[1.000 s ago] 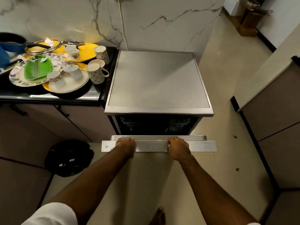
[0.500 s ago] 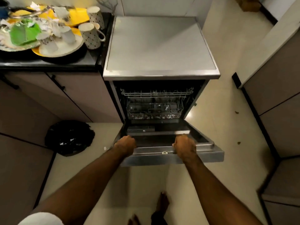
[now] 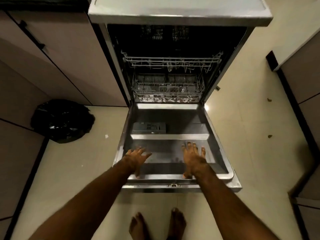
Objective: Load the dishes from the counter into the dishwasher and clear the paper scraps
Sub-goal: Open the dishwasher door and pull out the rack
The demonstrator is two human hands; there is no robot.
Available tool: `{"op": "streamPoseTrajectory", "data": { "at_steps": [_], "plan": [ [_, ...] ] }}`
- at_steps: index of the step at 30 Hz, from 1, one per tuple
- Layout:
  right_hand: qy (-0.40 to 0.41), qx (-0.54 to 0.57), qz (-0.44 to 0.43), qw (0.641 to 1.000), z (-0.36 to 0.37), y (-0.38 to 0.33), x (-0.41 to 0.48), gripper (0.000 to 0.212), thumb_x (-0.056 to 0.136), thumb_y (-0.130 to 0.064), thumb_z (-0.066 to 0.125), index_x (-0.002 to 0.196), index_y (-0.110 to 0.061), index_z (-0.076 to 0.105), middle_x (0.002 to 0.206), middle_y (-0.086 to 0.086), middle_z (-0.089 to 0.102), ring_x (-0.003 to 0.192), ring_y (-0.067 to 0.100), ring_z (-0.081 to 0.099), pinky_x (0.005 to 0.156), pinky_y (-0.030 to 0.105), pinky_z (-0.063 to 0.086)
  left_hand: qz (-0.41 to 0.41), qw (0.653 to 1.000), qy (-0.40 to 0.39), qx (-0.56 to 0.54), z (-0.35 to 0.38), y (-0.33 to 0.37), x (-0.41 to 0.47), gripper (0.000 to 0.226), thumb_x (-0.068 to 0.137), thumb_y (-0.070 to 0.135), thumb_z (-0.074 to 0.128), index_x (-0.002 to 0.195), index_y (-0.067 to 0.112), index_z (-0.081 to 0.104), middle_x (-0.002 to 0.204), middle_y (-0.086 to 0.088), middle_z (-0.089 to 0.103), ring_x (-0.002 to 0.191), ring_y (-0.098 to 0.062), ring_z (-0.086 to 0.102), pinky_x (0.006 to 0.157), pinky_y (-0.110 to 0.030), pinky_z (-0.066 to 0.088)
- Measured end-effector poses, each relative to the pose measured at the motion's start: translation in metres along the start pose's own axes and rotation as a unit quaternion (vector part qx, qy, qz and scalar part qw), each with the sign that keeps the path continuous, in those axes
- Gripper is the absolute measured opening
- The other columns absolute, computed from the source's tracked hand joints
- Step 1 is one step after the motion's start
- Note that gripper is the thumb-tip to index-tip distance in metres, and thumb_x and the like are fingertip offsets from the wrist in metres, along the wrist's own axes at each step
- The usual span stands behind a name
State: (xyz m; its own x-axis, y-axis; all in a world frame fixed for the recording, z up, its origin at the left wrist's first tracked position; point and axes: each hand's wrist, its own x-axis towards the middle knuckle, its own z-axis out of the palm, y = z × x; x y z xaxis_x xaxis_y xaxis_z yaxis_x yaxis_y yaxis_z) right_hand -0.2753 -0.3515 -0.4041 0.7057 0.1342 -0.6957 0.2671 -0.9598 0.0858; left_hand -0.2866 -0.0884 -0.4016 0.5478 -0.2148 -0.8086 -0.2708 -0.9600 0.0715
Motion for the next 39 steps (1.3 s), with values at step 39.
{"op": "streamPoseTrajectory", "data": {
  "at_steps": [39],
  "plan": [
    [0.152, 0.107, -0.005, 0.983, -0.024, -0.028, 0.031, 0.137, 0.078, -0.075, 0.069, 0.159, -0.016, -0.025, 0.166, 0.01, -0.03, 0.155, 0.033, -0.02, 0.126, 0.056, -0.006, 0.006, 0.973, 0.23, 0.005, -0.002, -0.029, 0.03, 0.119, 0.09, 0.055, 0.065, 0.156, 0.018, -0.027, 0.161, -0.005, -0.035, 0.15, -0.029, -0.029, 0.122, -0.05, -0.014]
  ]
}}
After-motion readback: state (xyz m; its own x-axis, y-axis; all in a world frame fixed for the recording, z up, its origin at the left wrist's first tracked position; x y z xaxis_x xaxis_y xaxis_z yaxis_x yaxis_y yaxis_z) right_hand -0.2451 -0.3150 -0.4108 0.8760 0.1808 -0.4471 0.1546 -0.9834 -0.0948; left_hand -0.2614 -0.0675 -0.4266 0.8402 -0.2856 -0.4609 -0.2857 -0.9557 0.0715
